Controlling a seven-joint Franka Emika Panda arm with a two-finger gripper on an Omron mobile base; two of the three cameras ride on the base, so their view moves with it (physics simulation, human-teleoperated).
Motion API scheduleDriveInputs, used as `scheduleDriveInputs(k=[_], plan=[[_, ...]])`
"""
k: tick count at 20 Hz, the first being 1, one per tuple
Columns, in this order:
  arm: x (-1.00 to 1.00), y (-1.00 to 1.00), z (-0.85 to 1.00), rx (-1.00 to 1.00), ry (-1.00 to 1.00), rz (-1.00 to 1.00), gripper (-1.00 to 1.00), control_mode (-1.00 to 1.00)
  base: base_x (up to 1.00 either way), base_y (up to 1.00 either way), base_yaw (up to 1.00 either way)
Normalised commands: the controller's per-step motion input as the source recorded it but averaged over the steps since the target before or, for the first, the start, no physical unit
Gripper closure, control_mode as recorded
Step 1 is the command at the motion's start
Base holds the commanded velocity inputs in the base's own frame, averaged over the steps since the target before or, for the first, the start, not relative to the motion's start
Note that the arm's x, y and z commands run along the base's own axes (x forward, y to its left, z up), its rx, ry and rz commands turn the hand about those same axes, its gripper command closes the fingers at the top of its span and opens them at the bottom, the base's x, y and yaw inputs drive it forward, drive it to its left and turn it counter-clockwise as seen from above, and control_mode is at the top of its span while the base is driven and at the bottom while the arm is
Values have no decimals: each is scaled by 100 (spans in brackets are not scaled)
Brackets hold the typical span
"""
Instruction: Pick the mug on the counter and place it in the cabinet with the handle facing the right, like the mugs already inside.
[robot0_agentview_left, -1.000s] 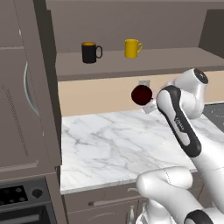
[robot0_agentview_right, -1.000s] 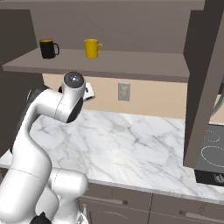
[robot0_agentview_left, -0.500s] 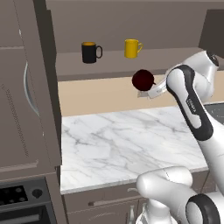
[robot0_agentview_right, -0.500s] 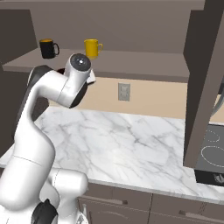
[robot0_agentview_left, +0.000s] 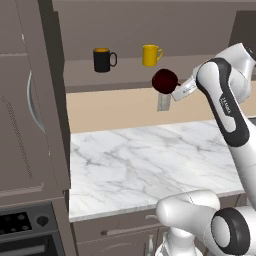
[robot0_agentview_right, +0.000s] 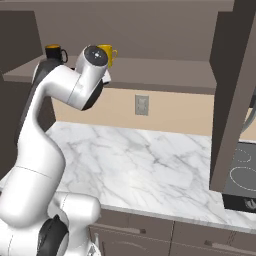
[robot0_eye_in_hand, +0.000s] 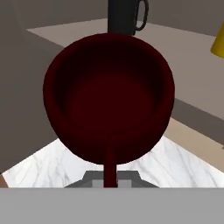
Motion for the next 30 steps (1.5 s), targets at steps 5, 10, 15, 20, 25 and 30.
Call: scheduleDriveInputs(k=[5,10,15,20,25,30], plan=[[17,-6,11,1,0,0,100,-100,0,0,0],[24,-10,9,0,0,0,100,-100,0,0,0],[16,-10,16,1,0,0,100,-100,0,0,0],[14,-7,8,2,0,0,100,-100,0,0,0],[21,-11,0,1,0,0,100,-100,0,0,0],[28,-13,0,0,0,0,100,-100,0,0,0]])
